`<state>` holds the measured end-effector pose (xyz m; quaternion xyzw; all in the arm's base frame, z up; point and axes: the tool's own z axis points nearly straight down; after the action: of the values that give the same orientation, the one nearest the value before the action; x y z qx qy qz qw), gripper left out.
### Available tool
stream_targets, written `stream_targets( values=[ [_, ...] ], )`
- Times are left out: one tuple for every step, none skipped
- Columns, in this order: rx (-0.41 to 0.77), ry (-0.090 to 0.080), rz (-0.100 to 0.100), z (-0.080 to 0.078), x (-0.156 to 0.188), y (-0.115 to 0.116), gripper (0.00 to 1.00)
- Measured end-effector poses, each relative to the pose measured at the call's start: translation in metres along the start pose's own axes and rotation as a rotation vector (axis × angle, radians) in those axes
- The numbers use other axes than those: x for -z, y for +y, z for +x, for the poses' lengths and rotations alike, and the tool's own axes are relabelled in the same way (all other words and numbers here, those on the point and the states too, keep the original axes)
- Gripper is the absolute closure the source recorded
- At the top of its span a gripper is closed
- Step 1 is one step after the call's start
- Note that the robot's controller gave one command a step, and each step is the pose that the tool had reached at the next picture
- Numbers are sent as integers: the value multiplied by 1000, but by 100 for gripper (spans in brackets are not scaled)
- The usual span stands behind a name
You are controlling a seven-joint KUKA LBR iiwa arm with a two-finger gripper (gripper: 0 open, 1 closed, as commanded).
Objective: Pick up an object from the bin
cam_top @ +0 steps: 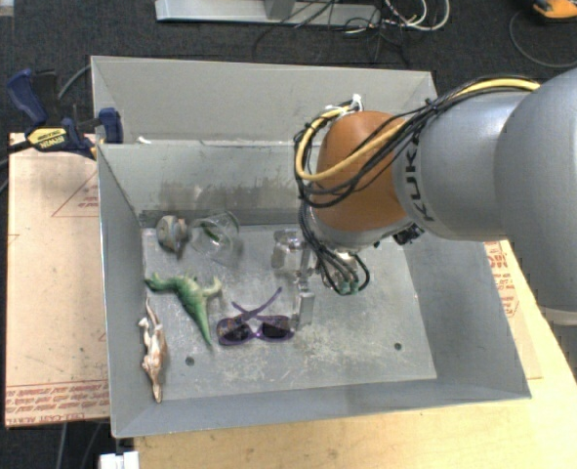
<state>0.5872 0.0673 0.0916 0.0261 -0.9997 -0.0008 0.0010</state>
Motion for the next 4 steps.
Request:
stream_targets(
  values=[
    [-72,-4,-1,4,-11,9,0],
    [25,0,-1,87,-22,46,0],
    [294,-8,-2,37,-22,62,100],
    [294,-8,-2,37,-22,61,100]
  ],
)
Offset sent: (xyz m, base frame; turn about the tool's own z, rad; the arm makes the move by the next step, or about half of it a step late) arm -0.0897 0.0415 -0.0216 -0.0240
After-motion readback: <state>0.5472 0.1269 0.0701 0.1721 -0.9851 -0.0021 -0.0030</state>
